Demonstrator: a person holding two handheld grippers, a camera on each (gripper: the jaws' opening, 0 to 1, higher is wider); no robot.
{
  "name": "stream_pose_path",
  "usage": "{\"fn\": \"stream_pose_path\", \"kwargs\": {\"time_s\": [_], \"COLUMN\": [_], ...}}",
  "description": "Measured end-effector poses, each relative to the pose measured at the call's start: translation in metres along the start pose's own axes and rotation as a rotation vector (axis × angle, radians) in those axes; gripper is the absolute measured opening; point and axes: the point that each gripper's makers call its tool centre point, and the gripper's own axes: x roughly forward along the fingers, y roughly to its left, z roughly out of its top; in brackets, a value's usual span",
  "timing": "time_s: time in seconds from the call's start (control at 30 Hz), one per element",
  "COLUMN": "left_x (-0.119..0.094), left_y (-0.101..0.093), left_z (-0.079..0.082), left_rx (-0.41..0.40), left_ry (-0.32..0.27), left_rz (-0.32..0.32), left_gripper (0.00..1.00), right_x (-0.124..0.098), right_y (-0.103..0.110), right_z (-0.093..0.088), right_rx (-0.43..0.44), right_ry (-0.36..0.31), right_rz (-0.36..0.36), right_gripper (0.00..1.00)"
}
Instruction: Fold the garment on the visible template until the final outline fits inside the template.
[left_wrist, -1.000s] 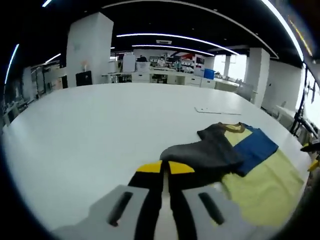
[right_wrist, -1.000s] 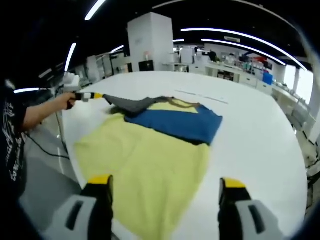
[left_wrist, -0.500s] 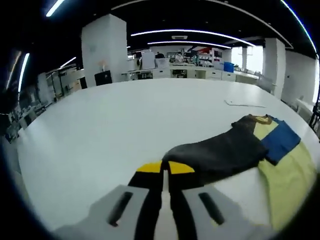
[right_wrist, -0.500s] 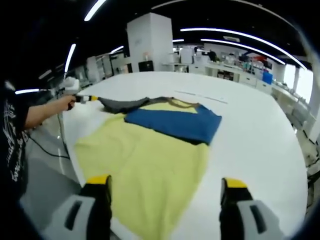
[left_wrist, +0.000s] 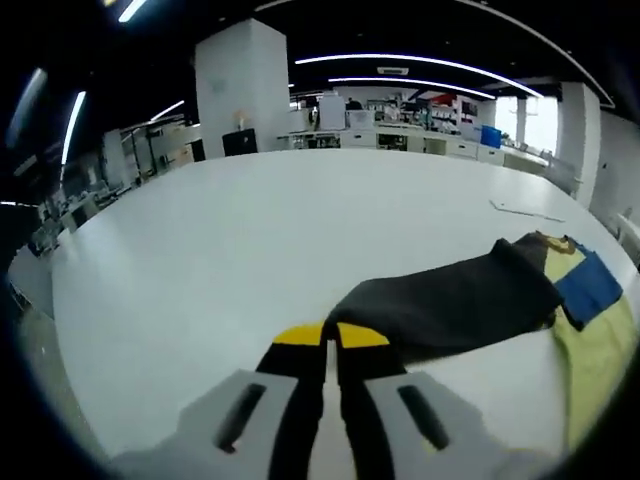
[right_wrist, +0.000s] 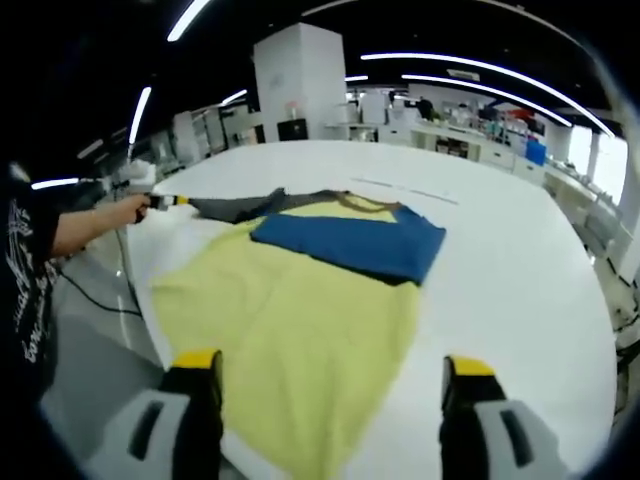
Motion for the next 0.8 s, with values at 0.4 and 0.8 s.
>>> {"fn": "stream_pose_path", "kwargs": {"time_s": [0.4, 0.8], "left_x": [-0.002, -0.003], "left_y": [0.033, 0.034], "left_z": [-0.022, -0.026], "left_rx": [-0.067, -0.062], "left_ry": [0.040, 0.049], "left_rz": [0.094, 0.119], "left_gripper": [0.00, 0.15], "right_x": [0.000, 0.002], "right_y": [-0.001, -0.001], "right_z": [-0.005, -0.004], "right_rx": [0.012, 0.019], "right_ry": [0.012, 0.014], "right_rz": [-0.009, -0.006], "right_gripper": [0.91, 0.91]}}
